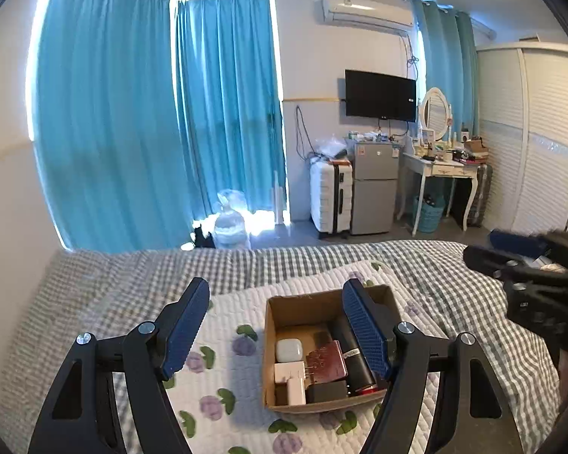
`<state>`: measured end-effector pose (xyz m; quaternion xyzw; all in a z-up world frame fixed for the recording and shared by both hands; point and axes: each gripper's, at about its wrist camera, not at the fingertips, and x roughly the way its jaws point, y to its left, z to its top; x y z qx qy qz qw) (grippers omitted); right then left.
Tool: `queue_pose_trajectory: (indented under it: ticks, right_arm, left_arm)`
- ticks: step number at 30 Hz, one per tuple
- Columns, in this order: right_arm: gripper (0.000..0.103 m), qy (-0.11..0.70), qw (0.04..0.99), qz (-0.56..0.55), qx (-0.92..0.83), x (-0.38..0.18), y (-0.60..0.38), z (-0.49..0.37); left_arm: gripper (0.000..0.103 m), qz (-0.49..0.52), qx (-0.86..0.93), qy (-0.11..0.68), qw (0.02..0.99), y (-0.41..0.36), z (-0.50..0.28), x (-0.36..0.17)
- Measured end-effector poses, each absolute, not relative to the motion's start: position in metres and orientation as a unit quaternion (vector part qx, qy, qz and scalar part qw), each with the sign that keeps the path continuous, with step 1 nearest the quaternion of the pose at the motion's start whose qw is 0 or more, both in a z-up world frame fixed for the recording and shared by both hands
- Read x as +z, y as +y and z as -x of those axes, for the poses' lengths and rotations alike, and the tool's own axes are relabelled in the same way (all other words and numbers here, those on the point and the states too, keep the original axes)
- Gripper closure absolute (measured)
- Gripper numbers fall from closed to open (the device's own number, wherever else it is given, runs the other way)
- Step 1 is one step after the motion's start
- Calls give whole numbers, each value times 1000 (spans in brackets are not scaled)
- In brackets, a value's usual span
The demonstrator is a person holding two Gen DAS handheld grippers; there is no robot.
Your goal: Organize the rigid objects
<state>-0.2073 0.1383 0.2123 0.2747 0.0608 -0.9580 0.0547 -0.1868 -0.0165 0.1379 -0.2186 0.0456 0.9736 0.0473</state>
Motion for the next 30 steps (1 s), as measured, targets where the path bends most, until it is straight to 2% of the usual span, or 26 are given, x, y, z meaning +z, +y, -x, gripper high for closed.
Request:
queue_pose_trajectory:
  ticks: [1,4,5,8,15,16,18,19,23,30]
  right_arm:
    - [52,62,53,-267,-960,222,140,197]
    - [50,75,40,-251,-964,245,143,161]
    - [45,78,37,-248,-965,249,143,152]
    - [35,68,33,-242,-967,251,150,130]
    - [32,22,25,-231,-972,206,166,103]
    - [27,20,23,-229,-973,200,166,104]
    - [11,14,8,-224,-974,183,166,113]
    - [1,16,4,-217,-976,174,164,121]
    - [0,37,-13,-204,-978,128,156,146]
    - [0,24,-15,-184,-982,51,160,150]
  left_arm:
    - [28,213,975,46,49,-16,179,144]
    - [28,200,977,41,59,-16,155,157]
    - [27,197,977,41,63,-17,147,160]
    - [14,170,982,48,67,-18,122,163]
    - [13,148,985,59,70,-20,107,133]
    - [12,146,985,58,69,-19,107,127]
    - [2,139,987,54,64,-19,111,113]
    - [1,136,987,51,63,-18,115,105]
    - [0,127,988,40,72,-19,130,69]
    - [0,165,983,53,56,-18,145,-10]
